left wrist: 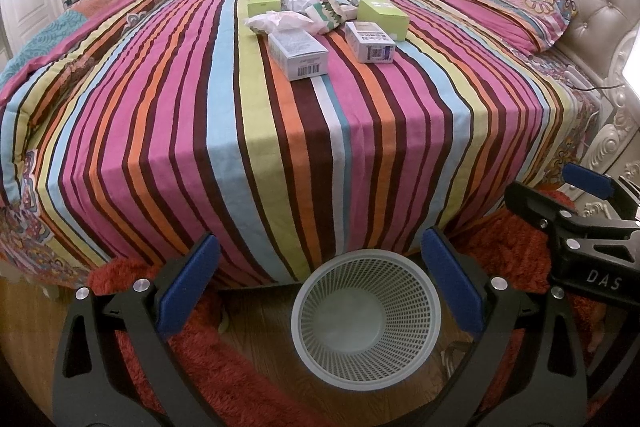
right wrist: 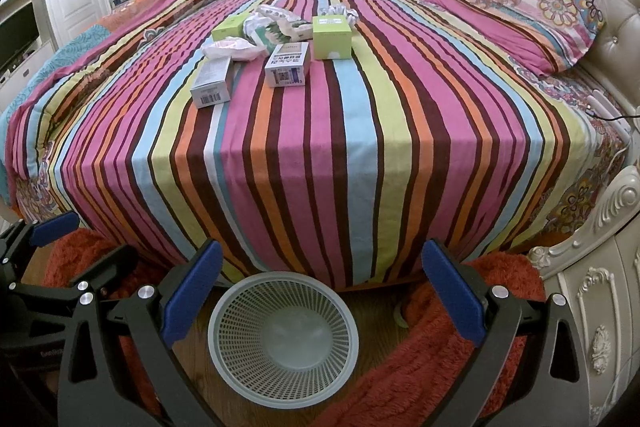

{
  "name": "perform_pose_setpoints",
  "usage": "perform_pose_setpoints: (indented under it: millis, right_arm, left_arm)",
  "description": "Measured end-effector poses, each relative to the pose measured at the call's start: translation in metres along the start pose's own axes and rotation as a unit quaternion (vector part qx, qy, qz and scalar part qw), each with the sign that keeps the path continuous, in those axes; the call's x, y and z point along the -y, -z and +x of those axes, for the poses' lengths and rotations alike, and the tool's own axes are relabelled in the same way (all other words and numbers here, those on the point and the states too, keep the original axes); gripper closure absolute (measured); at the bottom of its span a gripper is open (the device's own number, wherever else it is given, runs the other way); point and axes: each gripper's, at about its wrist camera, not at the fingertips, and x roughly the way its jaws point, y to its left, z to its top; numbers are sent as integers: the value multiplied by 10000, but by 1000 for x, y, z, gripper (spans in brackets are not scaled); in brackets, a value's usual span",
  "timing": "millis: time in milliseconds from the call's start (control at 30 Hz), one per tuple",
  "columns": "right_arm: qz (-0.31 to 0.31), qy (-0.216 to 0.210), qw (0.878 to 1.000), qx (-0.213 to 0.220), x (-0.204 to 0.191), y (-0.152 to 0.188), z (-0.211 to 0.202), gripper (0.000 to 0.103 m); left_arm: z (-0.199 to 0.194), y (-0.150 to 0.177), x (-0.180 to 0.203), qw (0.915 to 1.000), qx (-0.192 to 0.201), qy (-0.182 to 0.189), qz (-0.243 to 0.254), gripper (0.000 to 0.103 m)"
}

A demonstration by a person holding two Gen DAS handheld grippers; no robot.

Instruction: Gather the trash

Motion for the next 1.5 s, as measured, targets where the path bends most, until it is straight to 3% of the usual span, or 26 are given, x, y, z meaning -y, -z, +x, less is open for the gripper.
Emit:
perform_pose_setpoints:
  millis: [1500]
  right_arm:
    - [-22, 14, 10000, -51, -1, 1, -2, 7]
  left_arm:
    - [6, 2, 3, 9997, -197, 117, 45, 6]
